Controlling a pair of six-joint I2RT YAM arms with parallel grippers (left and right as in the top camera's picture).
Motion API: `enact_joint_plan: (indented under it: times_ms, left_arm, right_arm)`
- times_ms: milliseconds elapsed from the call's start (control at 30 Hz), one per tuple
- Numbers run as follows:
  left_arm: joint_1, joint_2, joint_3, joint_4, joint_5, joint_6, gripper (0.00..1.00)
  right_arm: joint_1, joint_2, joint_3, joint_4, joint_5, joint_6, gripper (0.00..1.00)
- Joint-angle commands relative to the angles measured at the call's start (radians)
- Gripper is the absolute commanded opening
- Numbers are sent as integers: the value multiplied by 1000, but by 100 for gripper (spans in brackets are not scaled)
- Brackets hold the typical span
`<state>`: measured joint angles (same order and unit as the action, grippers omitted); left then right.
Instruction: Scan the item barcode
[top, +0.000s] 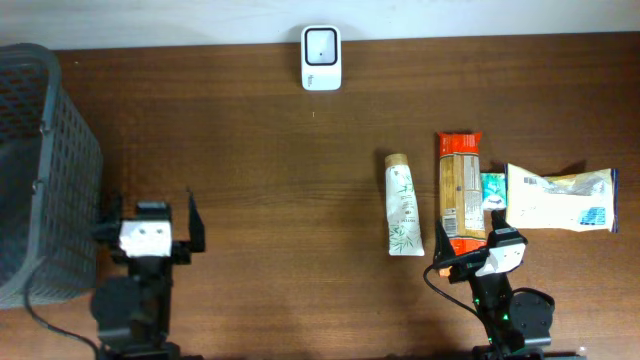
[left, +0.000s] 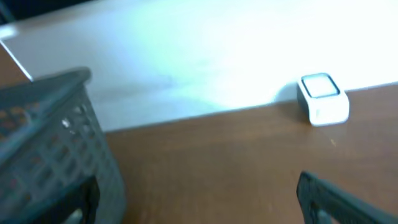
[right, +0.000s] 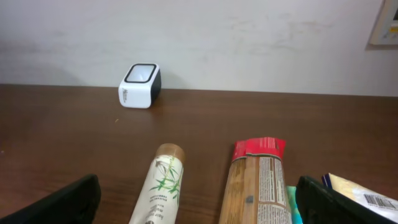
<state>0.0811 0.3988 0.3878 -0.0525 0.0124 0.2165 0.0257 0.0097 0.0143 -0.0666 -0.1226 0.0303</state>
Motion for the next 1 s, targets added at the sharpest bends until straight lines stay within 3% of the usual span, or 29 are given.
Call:
enact_joint_plan:
  times_ms: [0,167,300,367,967]
  left_arm:
    - [-12,-138,-216,170,18,-9,99]
    - [-40,-304,-373,191,-37,-9,99]
    - [-46,-396,-380,23,-38,-9,99]
    - [-46,-394,-380,-31,-34,-9,99]
    - [-46,-394,-379,-31,-34,-9,99]
  right_arm:
    - [1,-6,-9,0,-8,11,99]
    - [1,-6,-9,0,-8,11,99]
    - [1,-6,-9,0,-8,11,99]
    - [1,-6,-9,0,-8,11,99]
    - [1,-6,-9,0,-8,11,99]
